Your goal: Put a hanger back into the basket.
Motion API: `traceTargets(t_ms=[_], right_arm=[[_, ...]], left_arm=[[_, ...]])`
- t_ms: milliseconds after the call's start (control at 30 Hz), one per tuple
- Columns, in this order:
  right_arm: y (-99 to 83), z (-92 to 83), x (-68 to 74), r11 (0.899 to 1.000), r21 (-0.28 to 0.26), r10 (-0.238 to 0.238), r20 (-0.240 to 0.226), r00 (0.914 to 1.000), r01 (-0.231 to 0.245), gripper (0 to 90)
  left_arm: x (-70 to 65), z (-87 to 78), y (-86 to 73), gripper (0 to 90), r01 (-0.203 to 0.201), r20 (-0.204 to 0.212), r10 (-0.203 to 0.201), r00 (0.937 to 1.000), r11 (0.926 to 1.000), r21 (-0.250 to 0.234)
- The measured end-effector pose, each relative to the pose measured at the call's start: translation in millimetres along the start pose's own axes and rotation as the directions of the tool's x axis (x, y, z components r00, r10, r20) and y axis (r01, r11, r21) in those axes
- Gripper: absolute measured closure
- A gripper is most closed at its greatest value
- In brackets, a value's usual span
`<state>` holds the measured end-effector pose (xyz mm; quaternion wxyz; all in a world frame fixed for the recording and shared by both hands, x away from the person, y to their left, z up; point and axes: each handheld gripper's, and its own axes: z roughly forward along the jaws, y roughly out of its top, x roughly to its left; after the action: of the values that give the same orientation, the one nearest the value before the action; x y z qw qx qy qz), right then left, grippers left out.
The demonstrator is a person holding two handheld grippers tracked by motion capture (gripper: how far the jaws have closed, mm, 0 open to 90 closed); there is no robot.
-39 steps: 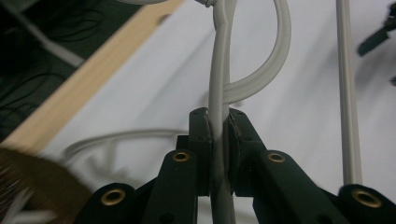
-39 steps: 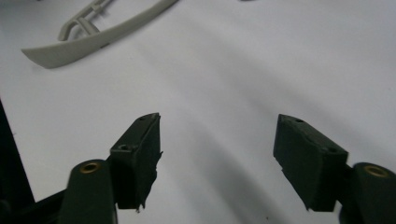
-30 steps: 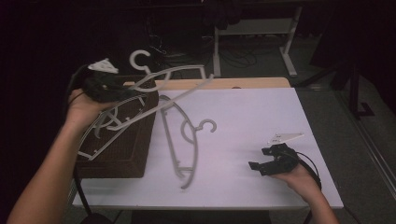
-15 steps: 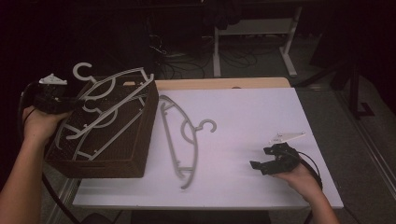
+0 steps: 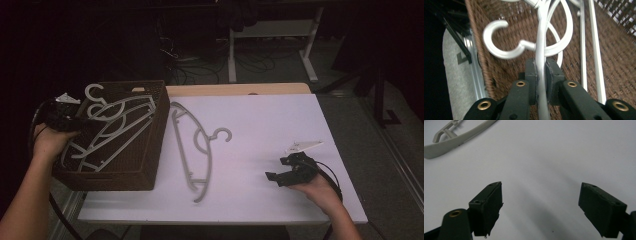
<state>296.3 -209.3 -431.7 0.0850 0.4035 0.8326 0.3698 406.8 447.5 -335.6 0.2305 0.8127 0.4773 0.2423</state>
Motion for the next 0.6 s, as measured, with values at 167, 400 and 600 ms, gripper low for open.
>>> traceTargets(t_ms=[167,400,600], right_arm=[[-0.9,-1.0,0.8,1.000,-0.001,-0.006,-0.003,1.0000,0.006,18.6],[-1.1,-2.2,0.3,1.000,-0.003,-0.010,-0.002,0.9999,0.010,18.6],[-0.5,-3.1,0.6,1.000,-0.007,-0.015,0.000,0.9999,0.015,18.6]], left_arm=[[-1.5,6.5,-3.8,81.2,0.017,0.016,-0.018,0.9997,0.9998,0.012],[0.1,1.2,-3.2,59.6,0.046,0.019,-0.045,0.9988,0.9984,-0.033],[-18.4,-12.7,9.7,47.3,0.086,0.111,-0.071,0.9913,0.9861,-0.142]])
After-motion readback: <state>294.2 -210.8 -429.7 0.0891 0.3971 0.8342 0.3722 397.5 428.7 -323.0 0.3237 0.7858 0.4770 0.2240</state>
